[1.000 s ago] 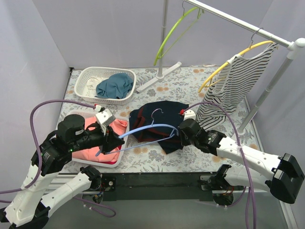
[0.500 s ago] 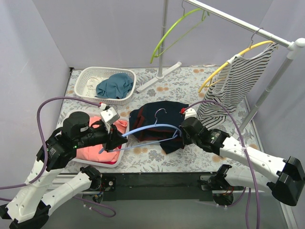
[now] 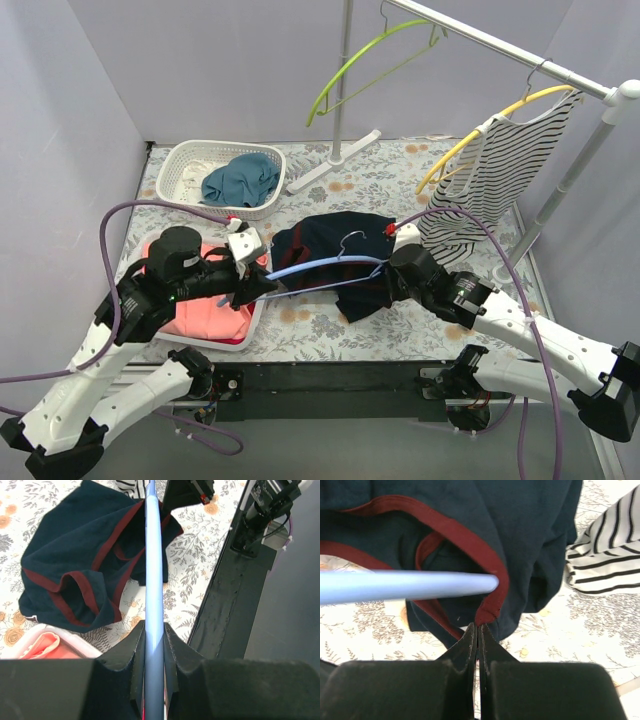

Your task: Place the tank top on the hanger

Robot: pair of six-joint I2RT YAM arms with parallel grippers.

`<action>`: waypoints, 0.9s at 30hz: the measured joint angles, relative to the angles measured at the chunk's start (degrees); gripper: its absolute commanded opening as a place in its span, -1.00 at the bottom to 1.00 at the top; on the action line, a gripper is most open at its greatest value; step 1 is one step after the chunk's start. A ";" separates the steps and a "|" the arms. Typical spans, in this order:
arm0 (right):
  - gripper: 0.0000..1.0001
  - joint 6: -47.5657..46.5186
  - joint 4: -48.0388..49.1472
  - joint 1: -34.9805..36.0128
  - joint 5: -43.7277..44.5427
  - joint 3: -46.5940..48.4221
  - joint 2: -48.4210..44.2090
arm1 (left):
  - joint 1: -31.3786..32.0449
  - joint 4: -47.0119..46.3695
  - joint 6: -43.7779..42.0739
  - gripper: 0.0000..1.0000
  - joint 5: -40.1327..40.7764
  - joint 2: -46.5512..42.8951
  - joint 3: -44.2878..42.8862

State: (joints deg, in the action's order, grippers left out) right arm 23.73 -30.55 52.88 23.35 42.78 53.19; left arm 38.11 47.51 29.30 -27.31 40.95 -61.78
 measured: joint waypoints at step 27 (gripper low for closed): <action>-0.97 -7.10 -2.51 -0.02 -2.47 12.85 4.15 | -0.02 -5.27 -2.03 -1.00 -3.65 2.29 4.87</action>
State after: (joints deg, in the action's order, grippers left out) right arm 16.62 -33.06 52.86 20.88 55.64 57.34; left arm 38.09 42.24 27.27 -30.96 43.24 -56.90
